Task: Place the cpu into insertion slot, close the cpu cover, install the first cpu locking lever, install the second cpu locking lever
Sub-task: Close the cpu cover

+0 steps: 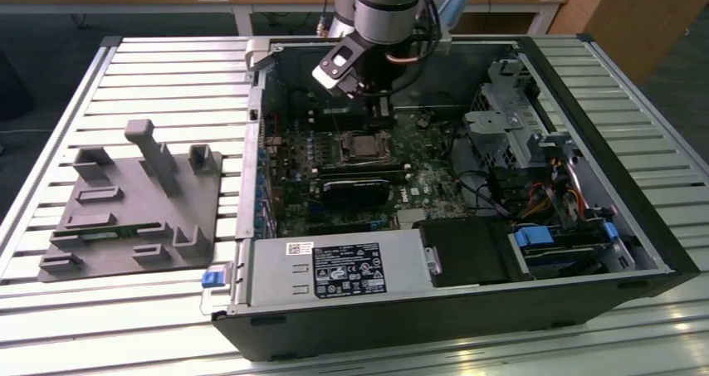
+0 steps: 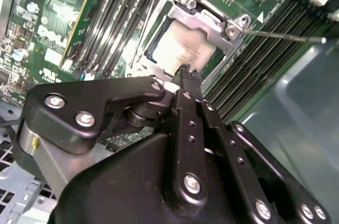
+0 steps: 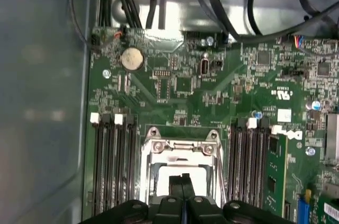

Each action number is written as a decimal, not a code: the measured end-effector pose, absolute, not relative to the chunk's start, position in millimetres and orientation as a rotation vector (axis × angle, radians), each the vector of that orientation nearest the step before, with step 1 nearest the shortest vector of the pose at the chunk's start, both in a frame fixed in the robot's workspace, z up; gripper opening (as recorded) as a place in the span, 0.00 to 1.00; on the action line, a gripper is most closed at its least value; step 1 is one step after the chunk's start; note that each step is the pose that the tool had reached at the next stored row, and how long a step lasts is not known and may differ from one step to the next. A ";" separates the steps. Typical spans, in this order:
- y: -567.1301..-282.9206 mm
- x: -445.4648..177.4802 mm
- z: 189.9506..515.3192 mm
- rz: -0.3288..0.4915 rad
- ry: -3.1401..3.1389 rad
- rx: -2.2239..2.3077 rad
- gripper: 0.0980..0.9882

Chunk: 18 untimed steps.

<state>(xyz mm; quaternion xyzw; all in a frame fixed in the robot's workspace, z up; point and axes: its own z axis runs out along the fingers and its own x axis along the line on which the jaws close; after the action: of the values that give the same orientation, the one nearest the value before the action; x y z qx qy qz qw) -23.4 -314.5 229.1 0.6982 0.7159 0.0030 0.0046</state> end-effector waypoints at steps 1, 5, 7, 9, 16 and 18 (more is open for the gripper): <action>-314.7 -25.7 228.5 0.009 2.242 2.187 0.01; -314.7 -36.2 226.2 0.010 2.242 2.187 0.01; -314.9 -37.6 224.7 0.010 2.242 2.187 0.01; -314.9 -38.9 222.2 0.009 2.242 2.187 0.01; -314.9 -50.7 213.9 0.010 2.242 2.187 0.01; -314.8 -51.1 211.3 0.009 2.242 2.187 0.01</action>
<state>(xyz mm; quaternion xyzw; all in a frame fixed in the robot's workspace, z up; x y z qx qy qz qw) -51.1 -314.8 211.3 0.6982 0.7159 0.0030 0.0046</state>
